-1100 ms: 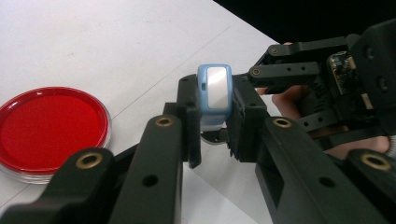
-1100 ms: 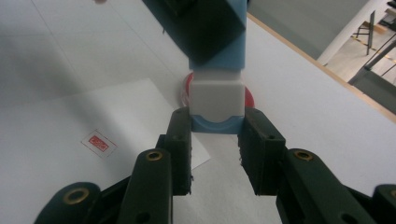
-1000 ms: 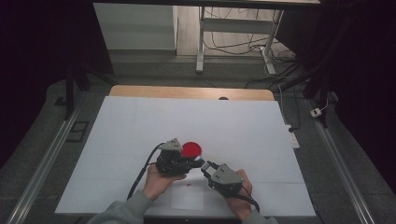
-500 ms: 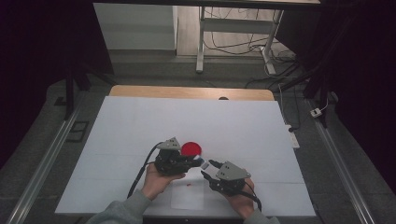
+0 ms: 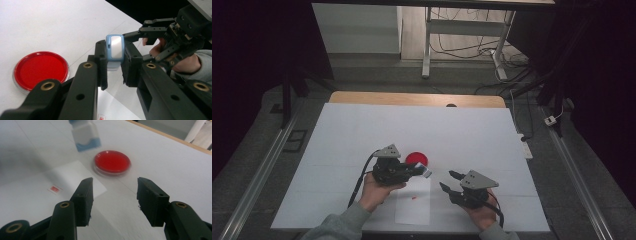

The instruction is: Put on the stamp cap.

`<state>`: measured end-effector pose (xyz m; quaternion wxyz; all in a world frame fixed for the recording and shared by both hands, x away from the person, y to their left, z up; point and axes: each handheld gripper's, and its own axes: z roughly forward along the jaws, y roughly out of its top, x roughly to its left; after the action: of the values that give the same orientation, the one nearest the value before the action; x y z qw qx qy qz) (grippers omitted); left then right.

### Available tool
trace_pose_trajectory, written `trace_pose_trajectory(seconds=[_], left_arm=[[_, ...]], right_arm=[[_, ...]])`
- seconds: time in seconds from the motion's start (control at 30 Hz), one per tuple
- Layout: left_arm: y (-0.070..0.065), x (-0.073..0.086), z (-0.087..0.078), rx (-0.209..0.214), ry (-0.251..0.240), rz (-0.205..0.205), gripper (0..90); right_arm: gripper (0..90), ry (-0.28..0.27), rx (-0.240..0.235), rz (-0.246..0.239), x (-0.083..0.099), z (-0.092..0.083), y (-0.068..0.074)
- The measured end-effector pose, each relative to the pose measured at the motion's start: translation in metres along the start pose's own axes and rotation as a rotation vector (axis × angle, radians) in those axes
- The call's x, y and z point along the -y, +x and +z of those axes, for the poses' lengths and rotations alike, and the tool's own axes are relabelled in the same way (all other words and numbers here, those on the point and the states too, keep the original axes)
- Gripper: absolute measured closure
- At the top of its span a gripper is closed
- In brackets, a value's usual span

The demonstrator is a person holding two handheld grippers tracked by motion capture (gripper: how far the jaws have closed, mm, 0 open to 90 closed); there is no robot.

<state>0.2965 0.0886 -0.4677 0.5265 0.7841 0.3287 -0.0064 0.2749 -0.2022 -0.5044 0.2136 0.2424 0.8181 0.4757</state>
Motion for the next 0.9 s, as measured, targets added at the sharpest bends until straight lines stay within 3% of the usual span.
trace_pose_trajectory(seconds=[0.4, 0.9], left_arm=[[0.005, -0.005, -0.023, -0.038, -0.011, 0.038, 76.0], [0.017, -0.004, -0.044, -0.073, -0.018, 0.041, 75.9]], right_arm=[[46.6, 0.012, 0.052, 0.061, 0.019, -0.036, -0.033], [46.9, 0.026, 0.081, 0.067, 0.028, -0.047, -0.045]])
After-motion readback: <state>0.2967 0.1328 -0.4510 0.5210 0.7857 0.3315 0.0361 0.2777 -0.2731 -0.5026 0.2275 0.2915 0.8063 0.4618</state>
